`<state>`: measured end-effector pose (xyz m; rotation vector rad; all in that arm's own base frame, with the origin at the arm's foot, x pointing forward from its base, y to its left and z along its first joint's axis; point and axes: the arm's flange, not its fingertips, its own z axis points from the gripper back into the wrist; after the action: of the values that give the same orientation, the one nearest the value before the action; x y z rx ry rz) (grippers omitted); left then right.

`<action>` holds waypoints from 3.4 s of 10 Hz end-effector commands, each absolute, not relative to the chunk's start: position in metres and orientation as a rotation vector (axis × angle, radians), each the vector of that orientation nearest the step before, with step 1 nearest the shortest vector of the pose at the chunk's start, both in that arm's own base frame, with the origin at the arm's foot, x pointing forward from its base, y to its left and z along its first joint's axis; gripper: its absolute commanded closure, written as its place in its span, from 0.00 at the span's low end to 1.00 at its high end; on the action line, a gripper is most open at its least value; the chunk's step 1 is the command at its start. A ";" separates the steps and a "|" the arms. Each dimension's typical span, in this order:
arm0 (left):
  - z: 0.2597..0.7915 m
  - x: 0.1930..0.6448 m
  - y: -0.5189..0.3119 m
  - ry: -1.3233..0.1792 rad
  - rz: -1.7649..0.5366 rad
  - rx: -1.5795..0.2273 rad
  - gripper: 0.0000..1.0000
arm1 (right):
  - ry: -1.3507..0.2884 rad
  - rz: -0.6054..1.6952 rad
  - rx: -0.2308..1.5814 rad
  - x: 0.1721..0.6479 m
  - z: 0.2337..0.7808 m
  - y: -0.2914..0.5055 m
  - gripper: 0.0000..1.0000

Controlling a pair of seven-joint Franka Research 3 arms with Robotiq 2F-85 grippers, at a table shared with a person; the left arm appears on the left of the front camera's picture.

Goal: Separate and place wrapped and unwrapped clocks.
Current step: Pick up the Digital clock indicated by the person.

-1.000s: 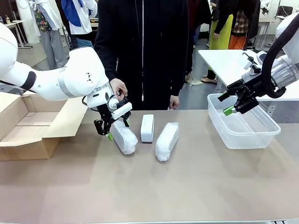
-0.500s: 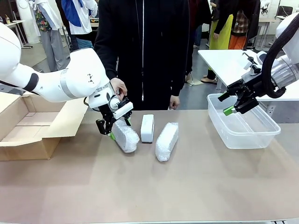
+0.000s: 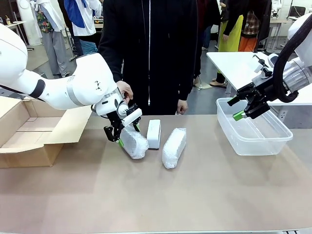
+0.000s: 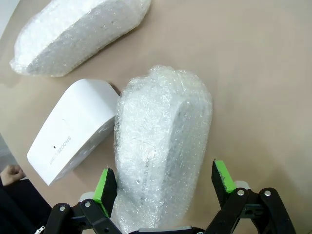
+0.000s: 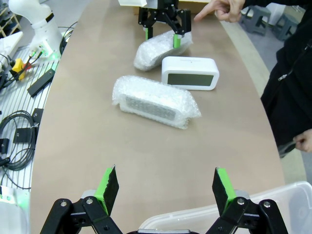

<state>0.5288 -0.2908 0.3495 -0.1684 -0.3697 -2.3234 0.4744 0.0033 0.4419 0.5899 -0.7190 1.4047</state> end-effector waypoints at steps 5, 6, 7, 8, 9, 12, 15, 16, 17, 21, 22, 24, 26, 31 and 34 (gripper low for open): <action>0.349 0.529 -0.284 -0.297 -2.308 -0.085 0.00 | -0.747 1.399 0.607 0.476 0.440 0.004 0.00; 0.352 0.525 -0.285 -0.271 -2.295 -0.103 0.00 | -0.747 1.399 0.607 0.476 0.440 0.004 0.00; 0.353 0.523 -0.286 -0.269 -2.296 -0.095 0.00 | -0.747 1.399 0.607 0.476 0.440 0.004 0.00; 0.354 0.522 -0.286 -0.263 -2.293 -0.102 0.00 | -0.747 1.399 0.607 0.476 0.440 0.004 0.00; 0.354 0.522 -0.286 -0.259 -2.283 -0.107 0.00 | -0.747 1.399 0.607 0.476 0.440 0.004 0.00; 0.356 0.521 -0.286 -0.263 -2.257 -0.143 0.00 | -0.747 1.399 0.607 0.476 0.440 0.004 0.00; 0.355 0.524 -0.290 -0.193 -2.179 -0.145 0.00 | -0.747 1.399 0.607 0.476 0.440 0.004 0.00; 0.353 0.524 -0.289 -0.182 -2.195 -0.162 0.00 | -0.747 1.399 0.607 0.476 0.440 0.004 0.00; 0.349 0.525 -0.289 -0.179 -2.208 -0.173 0.00 | -0.747 1.399 0.607 0.476 0.440 0.004 0.00; 0.348 0.526 -0.290 -0.192 -2.242 -0.165 0.19 | -0.747 1.399 0.607 0.476 0.440 0.004 0.00; 0.347 0.526 -0.290 -0.193 -2.243 -0.157 0.29 | -0.747 1.399 0.607 0.476 0.440 0.004 0.00; 0.347 0.528 -0.290 -0.210 -2.235 -0.160 0.48 | -0.747 1.399 0.607 0.476 0.440 0.004 0.00; 0.347 0.529 -0.290 -0.235 -2.230 -0.167 0.67 | -0.747 1.399 0.607 0.476 0.440 0.004 0.00; 0.361 0.523 -0.289 -0.305 -2.171 -0.194 1.00 | -0.747 1.399 0.607 0.476 0.440 0.004 0.00; 0.387 0.513 -0.285 -0.360 -2.056 -0.182 0.61 | -0.747 1.399 0.607 0.476 0.440 0.004 0.00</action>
<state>0.5250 -0.2909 0.3768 -0.1940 -0.3264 -2.1128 0.4744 0.0035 0.4419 0.5900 -0.7188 1.4051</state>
